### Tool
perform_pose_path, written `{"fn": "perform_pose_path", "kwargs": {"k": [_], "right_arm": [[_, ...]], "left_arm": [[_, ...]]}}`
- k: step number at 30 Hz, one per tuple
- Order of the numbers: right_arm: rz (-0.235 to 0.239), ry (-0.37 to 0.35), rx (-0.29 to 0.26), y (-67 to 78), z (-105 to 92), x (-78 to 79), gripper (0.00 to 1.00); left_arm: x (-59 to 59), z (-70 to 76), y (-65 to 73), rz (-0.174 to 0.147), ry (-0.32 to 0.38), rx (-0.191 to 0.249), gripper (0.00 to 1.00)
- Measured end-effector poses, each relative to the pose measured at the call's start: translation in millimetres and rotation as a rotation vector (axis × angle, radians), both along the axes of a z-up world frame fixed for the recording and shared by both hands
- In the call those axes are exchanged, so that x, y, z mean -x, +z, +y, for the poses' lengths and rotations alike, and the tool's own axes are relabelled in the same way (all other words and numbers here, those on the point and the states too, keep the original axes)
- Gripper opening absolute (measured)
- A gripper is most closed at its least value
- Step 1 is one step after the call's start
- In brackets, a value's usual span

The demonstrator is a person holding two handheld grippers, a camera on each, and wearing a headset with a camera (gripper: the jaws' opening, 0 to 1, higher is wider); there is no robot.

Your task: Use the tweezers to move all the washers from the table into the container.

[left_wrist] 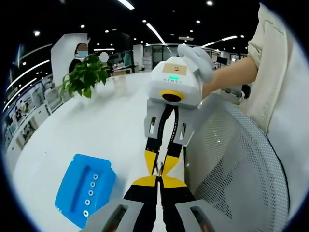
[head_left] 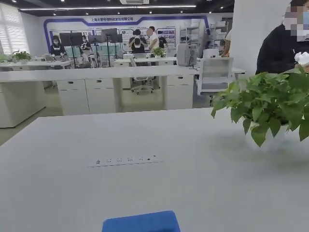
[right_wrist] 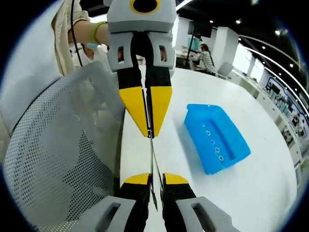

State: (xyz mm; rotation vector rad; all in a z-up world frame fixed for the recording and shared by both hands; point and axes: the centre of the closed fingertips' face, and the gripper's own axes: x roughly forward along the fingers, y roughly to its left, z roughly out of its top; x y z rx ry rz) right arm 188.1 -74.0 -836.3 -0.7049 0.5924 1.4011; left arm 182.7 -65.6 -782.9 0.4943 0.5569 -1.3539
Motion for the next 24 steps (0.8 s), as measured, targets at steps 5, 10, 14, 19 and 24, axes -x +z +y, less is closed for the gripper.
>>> {"fn": "perform_pose_path", "kwargs": {"k": [5,10,14,19,24], "right_arm": [[0.003,0.006,0.010,-10.3,6.3,-2.1,0.06],[0.028,-0.006,0.000,-16.7,8.9,-1.8,0.06],[0.026,-0.052,-0.020,-15.3,5.3,-4.0,0.11],[0.051,-0.154,-0.086,-3.4,-6.5,-5.4,0.17],[0.027,-0.235,-0.120,11.6,-25.7,-6.6,0.22]], "left_arm": [[-2.8,13.0,-16.6,0.023,0.025,-0.035,0.00],[-3.1,21.8,-30.0,0.054,0.040,-0.060,0.00],[-3.5,29.7,-39.5,0.070,0.047,-0.094,0.00],[-3.4,35.4,-49.9,0.095,0.048,-0.128,0.00],[-4.9,39.2,-61.4,0.113,0.043,-0.171,0.00]]}}
